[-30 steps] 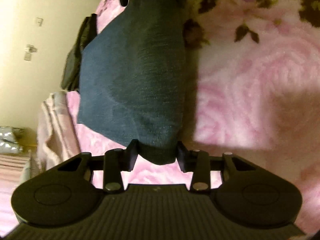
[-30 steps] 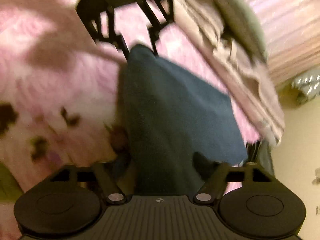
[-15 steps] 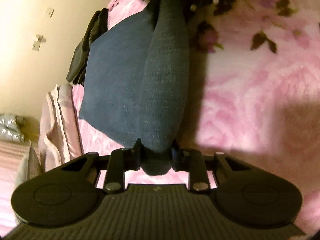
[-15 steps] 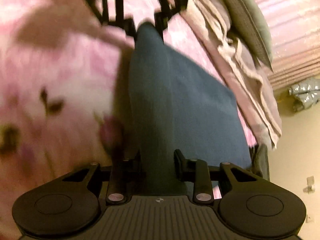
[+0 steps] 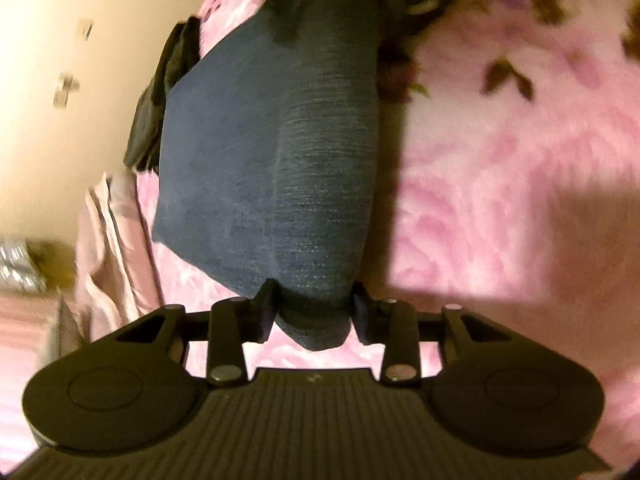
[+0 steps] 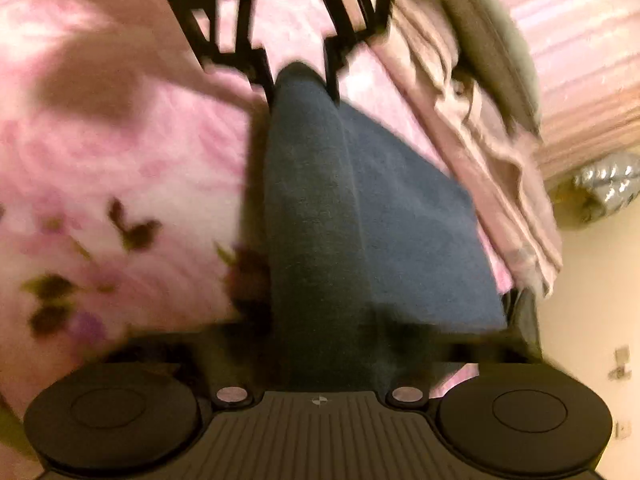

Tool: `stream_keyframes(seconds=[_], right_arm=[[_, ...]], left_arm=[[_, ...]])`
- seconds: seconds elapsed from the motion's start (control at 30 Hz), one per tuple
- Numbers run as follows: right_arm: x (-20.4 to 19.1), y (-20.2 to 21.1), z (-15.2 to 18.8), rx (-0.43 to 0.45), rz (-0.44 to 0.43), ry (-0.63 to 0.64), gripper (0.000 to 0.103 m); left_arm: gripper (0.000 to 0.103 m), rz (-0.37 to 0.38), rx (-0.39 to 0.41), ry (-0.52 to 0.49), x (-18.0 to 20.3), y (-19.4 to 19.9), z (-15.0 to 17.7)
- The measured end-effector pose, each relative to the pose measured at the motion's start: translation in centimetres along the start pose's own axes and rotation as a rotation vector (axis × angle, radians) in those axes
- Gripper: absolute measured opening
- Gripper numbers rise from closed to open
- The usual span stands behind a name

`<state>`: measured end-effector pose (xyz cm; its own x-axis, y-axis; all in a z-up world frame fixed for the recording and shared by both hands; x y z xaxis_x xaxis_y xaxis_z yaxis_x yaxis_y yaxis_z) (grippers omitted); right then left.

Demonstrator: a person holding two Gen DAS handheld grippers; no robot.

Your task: Fold clothes

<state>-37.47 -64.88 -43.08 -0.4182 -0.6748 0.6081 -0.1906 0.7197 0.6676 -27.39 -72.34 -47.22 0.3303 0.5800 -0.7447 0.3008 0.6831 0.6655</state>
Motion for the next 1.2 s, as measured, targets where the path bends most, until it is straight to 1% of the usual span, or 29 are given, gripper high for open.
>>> stream_keyframes(seconds=[0.03,0.1,0.17,0.23,0.3,0.33,0.37,0.4,0.43,0.5,0.57,0.63,0.67,0.7,0.73,0.83,0.9,0.93,0.97,1.0,1.03,1.1,1.13,1.2], right_arm=[[0.7,0.0,0.3,-0.006,-0.006,0.007,0.030],[2.7,0.5,1.6,-0.019,-0.006,0.017,0.029],[5.7,1.1,3.6,-0.046,0.026,0.035,0.029],[8.8,1.1,6.1,-0.105,0.062,0.037,0.029],[11.9,0.8,8.7,-0.180,0.089,0.024,0.030],[13.4,0.7,9.9,-0.217,0.102,0.012,0.035],[14.3,0.8,10.7,-0.248,0.110,-0.037,0.040],[15.1,1.2,11.1,-0.277,0.110,-0.125,0.054],[15.8,1.6,11.5,-0.301,0.105,-0.224,0.071],[17.1,3.1,12.1,-0.312,0.053,-0.522,0.080],[18.1,4.5,13.0,-0.292,-0.053,-0.880,0.081],[18.9,5.3,15.0,-0.237,-0.215,-1.347,0.081],[19.1,5.2,16.2,-0.210,-0.268,-1.565,0.081],[19.1,4.8,17.3,-0.188,-0.292,-1.752,0.081],[19.2,4.3,18.4,-0.167,-0.309,-1.920,0.081],[19.0,2.4,20.4,-0.130,-0.286,-2.167,0.081],[18.8,1.2,21.7,-0.103,-0.268,-2.331,0.080],[18.9,0.6,22.4,-0.091,-0.257,-2.404,0.075],[19.4,0.2,22.9,-0.091,-0.245,-2.438,0.058],[20.0,-0.3,23.4,-0.097,-0.237,-2.466,0.030],[20.8,-0.7,23.7,-0.122,-0.245,-2.458,0.030],[23.4,-1.7,24.2,-0.175,-0.250,-2.372,0.029],[24.7,-2.1,24.6,-0.177,-0.252,-2.323,0.028],[27.4,-3.1,25.3,-0.164,-0.243,-2.230,0.028]], left_arm=[[0.028,0.007,-0.002,0.009,-0.4,0.2,-0.2],[0.028,0.039,0.021,0.036,-1.3,0.9,-1.1],[0.028,0.071,0.087,0.046,-2.2,1.9,-3.4],[0.028,0.103,0.159,0.053,-3.1,2.9,-6.0],[0.028,0.148,0.203,0.077,-3.7,3.2,-8.6],[0.028,0.167,0.216,0.093,-4.0,3.2,-9.6],[0.028,0.185,0.229,0.108,-4.3,3.3,-10.6],[0.028,0.204,0.242,0.123,-4.6,3.3,-11.6],[0.028,0.220,0.246,0.144,-4.9,3.6,-11.6],[0.029,0.250,0.247,0.189,-5.7,4.2,-10.9],[0.033,0.280,0.248,0.233,-6.4,4.8,-10.2],[0.037,0.303,0.244,0.314,-8.0,4.8,-8.4],[0.039,0.297,0.223,0.345,-9.0,4.1,-7.6],[0.042,0.286,0.199,0.374,-10.1,3.3,-6.8],[0.043,0.276,0.174,0.403,-11.1,2.4,-5.9],[0.046,0.234,0.112,0.485,-14.7,-0.8,-3.7],[0.050,0.210,0.083,0.547,-17.5,-3.4,-2.6],[0.052,0.204,0.070,0.581,-18.7,-4.6,-2.1],[0.053,0.200,0.057,0.618,-19.8,-5.7,-1.7],[0.053,0.196,0.045,0.654,-20.9,-6.9,-1.2],[0.053,0.195,0.034,0.690,-21.9,-7.9,-0.8],[0.053,0.202,0.023,0.752,-23.3,-9.1,-0.2],[0.053,0.205,0.019,0.781,-24.0,-9.7,0.0],[0.053,0.217,0.021,0.796,-24.6,-10.2,0.0]])
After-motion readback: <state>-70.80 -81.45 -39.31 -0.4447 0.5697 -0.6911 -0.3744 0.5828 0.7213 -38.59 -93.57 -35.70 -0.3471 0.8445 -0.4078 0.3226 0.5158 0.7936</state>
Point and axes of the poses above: each gripper's, at about its wrist camera, not at the fingertips, and y roughly against the way its jaws point, x to its right, z to its underside, the point moved 5 cm from there along -y, roughly the way its jaws point, and after that the axes turned 14 degrees about -y, right-handed, at the moved point
